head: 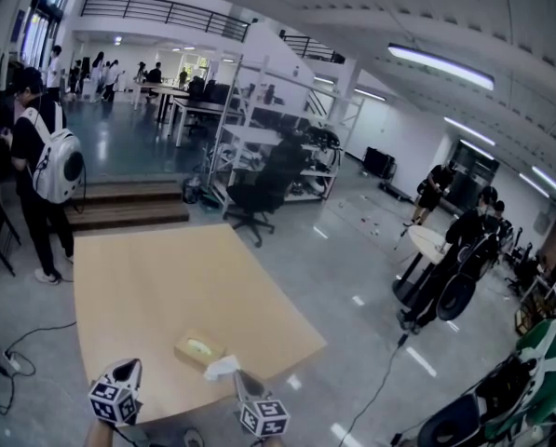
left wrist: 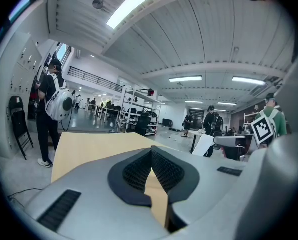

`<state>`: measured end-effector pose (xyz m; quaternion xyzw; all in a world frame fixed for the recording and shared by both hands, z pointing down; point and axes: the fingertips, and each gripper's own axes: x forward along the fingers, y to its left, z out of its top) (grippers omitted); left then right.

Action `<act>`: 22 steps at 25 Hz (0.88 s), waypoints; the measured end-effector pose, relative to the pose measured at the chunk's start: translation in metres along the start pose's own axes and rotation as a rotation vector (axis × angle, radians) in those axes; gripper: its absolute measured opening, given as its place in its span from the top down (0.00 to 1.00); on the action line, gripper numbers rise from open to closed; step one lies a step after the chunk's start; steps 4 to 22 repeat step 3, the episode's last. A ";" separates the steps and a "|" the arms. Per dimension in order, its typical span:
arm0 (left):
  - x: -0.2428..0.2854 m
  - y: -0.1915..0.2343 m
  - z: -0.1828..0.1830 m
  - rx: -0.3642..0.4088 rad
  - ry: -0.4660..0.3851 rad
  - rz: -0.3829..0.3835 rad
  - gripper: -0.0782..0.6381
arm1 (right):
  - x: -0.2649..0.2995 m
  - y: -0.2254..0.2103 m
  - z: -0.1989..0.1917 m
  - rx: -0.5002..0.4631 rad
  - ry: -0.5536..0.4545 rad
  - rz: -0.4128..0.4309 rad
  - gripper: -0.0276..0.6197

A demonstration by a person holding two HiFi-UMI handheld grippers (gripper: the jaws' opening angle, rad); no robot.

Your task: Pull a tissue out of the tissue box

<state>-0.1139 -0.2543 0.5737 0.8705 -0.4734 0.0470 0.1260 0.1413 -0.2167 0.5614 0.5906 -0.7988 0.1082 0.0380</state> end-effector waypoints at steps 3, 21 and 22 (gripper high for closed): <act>0.000 -0.003 0.003 0.001 -0.003 0.001 0.88 | 0.000 -0.001 0.000 -0.003 -0.001 0.003 0.95; 0.000 -0.003 0.003 0.001 -0.003 0.001 0.88 | 0.000 -0.001 0.000 -0.003 -0.001 0.003 0.95; 0.000 -0.003 0.003 0.001 -0.003 0.001 0.88 | 0.000 -0.001 0.000 -0.003 -0.001 0.003 0.95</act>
